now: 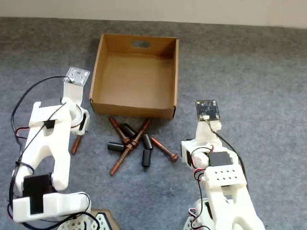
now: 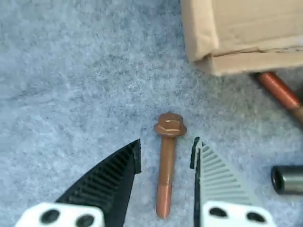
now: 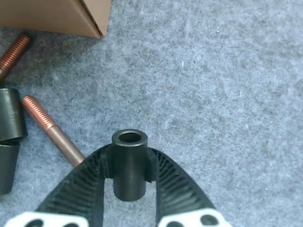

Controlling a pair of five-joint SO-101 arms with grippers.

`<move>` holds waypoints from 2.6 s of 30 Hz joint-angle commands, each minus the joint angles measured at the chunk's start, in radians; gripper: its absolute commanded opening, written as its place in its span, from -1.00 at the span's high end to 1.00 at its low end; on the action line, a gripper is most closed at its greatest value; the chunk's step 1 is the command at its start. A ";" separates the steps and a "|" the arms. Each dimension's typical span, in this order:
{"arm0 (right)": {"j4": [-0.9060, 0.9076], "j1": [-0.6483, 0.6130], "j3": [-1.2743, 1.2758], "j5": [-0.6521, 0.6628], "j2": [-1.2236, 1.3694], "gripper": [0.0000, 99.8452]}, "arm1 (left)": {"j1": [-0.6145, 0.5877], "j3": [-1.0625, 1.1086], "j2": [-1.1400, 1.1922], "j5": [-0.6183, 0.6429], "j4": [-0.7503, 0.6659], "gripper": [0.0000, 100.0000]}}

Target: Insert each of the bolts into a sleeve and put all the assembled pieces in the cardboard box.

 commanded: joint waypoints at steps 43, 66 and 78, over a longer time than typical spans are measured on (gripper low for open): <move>-0.061 -0.170 0.099 -0.003 -0.725 0.98 | 0.420 0.067 -0.814 0.345 -0.123 0.99; -0.481 -0.185 0.252 -0.180 -0.786 0.98 | 0.731 -0.062 -0.862 0.482 -0.470 0.99; -0.476 -0.185 0.255 -0.180 -0.786 0.98 | 0.854 -0.064 -0.789 0.476 -0.483 0.98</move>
